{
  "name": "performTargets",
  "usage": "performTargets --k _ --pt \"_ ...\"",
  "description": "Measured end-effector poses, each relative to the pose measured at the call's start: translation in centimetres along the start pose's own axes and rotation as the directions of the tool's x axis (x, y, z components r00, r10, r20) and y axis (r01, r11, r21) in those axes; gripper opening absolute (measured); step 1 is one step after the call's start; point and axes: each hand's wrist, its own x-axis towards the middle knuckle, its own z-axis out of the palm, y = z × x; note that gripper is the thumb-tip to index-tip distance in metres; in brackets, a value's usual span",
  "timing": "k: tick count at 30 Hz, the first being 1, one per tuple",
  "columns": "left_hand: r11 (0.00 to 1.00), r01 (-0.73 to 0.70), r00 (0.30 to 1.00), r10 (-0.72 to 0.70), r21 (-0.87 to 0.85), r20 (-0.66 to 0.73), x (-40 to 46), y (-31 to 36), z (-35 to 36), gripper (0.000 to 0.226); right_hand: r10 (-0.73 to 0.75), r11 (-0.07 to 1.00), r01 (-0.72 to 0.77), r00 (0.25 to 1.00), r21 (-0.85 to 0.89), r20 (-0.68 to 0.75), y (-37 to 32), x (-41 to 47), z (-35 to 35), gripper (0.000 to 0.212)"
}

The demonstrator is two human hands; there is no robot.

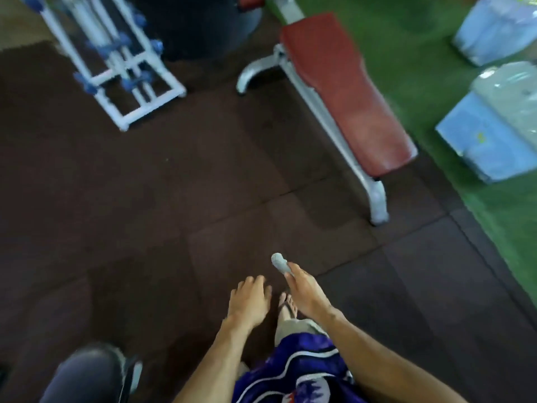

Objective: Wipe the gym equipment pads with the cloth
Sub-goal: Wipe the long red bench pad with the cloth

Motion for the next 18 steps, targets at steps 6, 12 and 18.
performTargets --k 6,12,18 --pt "0.970 -0.188 0.982 0.185 0.157 0.037 8.4 10.1 -5.7 0.040 0.138 0.982 -0.115 0.979 0.149 -0.152 2.8 4.4 -8.4 0.035" --pt "0.871 -0.339 0.941 0.316 0.355 0.125 17.8 16.9 -11.5 0.041 0.298 0.919 -0.202 0.918 0.339 -0.260 3.7 10.8 -14.9 0.032" --pt "0.762 -0.487 0.873 0.418 0.427 0.250 28.6 21.8 -18.7 0.040 0.464 0.801 -0.216 0.814 0.559 -0.349 2.3 19.1 -20.7 0.031"
